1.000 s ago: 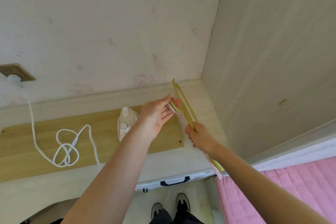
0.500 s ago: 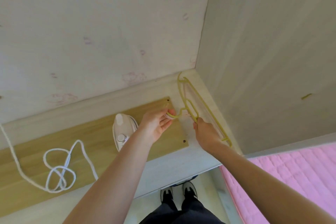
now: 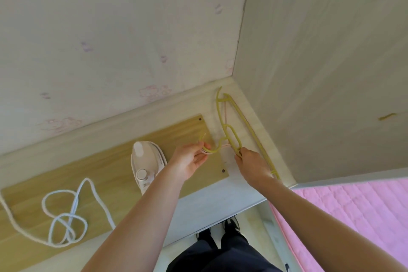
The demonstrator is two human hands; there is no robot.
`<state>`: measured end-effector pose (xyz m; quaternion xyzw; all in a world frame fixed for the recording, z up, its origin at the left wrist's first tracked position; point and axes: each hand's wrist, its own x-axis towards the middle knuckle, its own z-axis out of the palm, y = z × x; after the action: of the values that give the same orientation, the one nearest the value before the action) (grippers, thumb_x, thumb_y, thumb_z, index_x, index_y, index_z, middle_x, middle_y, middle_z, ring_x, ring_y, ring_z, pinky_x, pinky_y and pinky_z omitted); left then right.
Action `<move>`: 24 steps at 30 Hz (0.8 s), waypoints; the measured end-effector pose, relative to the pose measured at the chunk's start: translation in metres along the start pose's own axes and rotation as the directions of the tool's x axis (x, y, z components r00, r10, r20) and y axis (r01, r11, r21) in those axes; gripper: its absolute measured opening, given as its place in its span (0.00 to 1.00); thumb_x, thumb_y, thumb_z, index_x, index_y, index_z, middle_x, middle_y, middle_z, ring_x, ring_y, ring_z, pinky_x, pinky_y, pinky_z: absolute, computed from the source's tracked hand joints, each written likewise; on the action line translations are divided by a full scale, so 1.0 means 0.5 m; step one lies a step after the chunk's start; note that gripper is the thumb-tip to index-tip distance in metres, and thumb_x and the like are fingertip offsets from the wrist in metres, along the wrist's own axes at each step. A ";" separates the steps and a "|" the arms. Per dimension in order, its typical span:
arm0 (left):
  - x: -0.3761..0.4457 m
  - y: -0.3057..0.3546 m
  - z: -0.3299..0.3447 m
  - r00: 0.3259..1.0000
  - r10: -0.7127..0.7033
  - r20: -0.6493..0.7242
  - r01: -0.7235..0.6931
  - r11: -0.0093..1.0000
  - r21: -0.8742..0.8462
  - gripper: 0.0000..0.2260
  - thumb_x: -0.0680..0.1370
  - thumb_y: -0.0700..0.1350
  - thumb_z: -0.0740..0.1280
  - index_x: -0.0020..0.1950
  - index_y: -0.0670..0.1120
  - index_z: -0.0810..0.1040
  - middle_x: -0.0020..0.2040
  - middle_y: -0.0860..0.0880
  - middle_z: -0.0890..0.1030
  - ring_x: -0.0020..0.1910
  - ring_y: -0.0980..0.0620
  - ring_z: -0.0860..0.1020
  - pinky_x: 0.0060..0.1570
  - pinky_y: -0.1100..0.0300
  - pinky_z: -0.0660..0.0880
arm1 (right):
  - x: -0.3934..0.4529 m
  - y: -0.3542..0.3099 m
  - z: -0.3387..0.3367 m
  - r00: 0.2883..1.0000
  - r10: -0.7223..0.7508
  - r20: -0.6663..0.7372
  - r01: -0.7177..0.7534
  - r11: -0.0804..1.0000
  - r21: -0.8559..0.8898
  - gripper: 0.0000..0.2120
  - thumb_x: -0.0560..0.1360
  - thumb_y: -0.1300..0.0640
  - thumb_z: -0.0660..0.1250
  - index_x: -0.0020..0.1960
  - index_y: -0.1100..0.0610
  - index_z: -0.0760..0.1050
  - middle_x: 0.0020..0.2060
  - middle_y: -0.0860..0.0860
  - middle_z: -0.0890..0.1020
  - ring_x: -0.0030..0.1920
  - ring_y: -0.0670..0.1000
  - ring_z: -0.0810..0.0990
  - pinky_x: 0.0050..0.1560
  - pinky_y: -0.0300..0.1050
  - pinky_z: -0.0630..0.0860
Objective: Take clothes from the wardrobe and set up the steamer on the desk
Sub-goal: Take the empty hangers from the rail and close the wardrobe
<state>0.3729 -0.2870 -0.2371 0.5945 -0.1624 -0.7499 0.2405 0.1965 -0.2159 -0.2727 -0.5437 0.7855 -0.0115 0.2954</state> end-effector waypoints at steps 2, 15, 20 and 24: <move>0.010 -0.006 -0.007 0.999 -0.020 -0.029 0.020 1.000 0.008 0.09 0.79 0.36 0.63 0.41 0.38 0.79 0.41 0.43 0.82 0.44 0.48 0.80 0.51 0.56 0.76 | 0.004 0.003 0.005 0.999 -0.007 0.032 0.007 1.000 -0.008 0.09 0.82 0.53 0.55 0.47 0.56 0.68 0.42 0.54 0.76 0.41 0.55 0.75 0.38 0.46 0.70; 0.085 -0.016 0.012 0.955 0.090 -0.281 -0.008 0.960 0.280 0.07 0.78 0.36 0.66 0.39 0.41 0.77 0.37 0.44 0.77 0.34 0.50 0.76 0.40 0.57 0.78 | 0.044 0.005 0.024 1.000 -0.015 -0.010 0.013 0.977 -0.213 0.10 0.76 0.65 0.63 0.57 0.60 0.72 0.51 0.54 0.77 0.52 0.56 0.78 0.41 0.44 0.69; 0.089 -0.028 0.003 0.936 0.156 -0.316 -0.029 0.928 0.372 0.10 0.76 0.34 0.68 0.36 0.44 0.77 0.38 0.42 0.79 0.38 0.45 0.79 0.50 0.50 0.80 | 0.043 0.005 0.037 1.000 -0.014 -0.006 0.012 0.965 -0.261 0.11 0.76 0.65 0.63 0.58 0.60 0.71 0.53 0.54 0.77 0.54 0.55 0.77 0.47 0.46 0.75; 0.091 -0.035 -0.010 0.915 0.217 -0.339 -0.048 0.895 0.444 0.11 0.74 0.36 0.70 0.32 0.46 0.77 0.35 0.43 0.80 0.43 0.41 0.82 0.51 0.46 0.80 | 0.037 0.004 0.042 1.000 -0.022 -0.011 0.018 0.960 -0.281 0.13 0.76 0.64 0.64 0.60 0.60 0.70 0.55 0.54 0.76 0.56 0.55 0.76 0.48 0.47 0.76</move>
<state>0.3669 -0.2973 -0.2846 0.7537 -0.3134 -0.5479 0.1830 0.2003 -0.2243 -0.2990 -0.5878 0.7757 0.0933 0.2097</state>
